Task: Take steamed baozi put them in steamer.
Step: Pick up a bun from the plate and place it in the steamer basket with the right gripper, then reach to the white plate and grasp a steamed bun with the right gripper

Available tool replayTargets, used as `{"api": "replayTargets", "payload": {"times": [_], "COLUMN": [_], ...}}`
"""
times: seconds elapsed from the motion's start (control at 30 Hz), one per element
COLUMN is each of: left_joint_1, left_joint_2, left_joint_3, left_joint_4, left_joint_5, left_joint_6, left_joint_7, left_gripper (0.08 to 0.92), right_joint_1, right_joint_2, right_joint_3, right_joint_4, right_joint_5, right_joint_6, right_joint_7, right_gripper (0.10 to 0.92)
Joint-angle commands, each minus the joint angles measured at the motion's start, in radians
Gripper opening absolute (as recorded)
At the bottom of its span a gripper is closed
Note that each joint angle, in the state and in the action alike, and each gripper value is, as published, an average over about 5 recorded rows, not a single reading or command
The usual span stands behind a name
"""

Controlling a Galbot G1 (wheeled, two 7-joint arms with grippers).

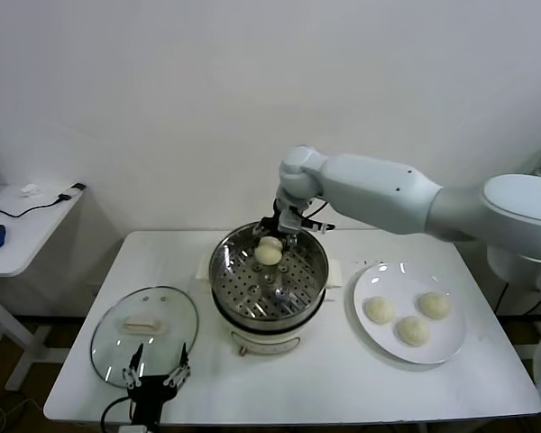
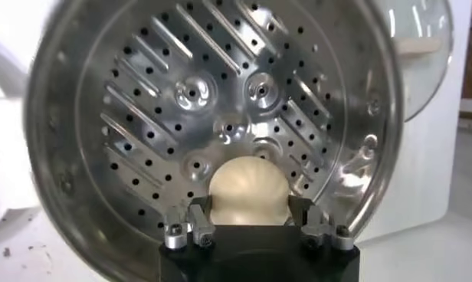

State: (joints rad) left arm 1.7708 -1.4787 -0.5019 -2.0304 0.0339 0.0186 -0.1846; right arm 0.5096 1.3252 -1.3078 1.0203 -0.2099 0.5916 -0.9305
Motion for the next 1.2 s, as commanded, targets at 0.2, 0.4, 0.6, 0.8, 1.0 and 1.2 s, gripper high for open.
{"api": "replayTargets", "payload": {"times": [0.2, 0.4, 0.6, 0.8, 1.0, 1.2], "left_joint_1": [-0.003, -0.002, -0.001, -0.003, -0.021, -0.029], "left_joint_2": [0.003, 0.003, 0.001, 0.005, 0.010, 0.002], "left_joint_3": [-0.001, -0.001, 0.008, 0.007, 0.003, 0.001], "left_joint_4": [0.000, -0.005, -0.009, -0.010, -0.010, -0.003], "left_joint_5": [-0.004, -0.002, 0.005, 0.004, -0.004, -0.004], "left_joint_6": [-0.003, -0.003, -0.002, -0.016, -0.022, -0.021], "left_joint_7": [-0.001, -0.003, -0.002, -0.008, -0.012, -0.014], "left_gripper": [0.823, 0.823, 0.823, 0.823, 0.823, 0.823], "right_joint_1": [-0.069, 0.055, 0.334, 0.456, 0.415, 0.238], "right_joint_2": [0.079, 0.023, -0.155, -0.434, -0.674, -0.722], "right_joint_3": [0.007, 0.013, -0.113, -0.331, -0.508, -0.442], "right_joint_4": [-0.165, -0.081, 0.039, 0.070, 0.324, 0.456], "right_joint_5": [-0.051, 0.131, 0.628, 0.753, 0.759, 0.811], "right_joint_6": [0.068, 0.043, -0.171, -0.443, -0.722, -0.902], "right_joint_7": [0.007, -0.046, -0.251, -0.253, -0.140, -0.007], "right_gripper": [0.695, 0.812, 0.822, 0.823, 0.823, 0.823]}}
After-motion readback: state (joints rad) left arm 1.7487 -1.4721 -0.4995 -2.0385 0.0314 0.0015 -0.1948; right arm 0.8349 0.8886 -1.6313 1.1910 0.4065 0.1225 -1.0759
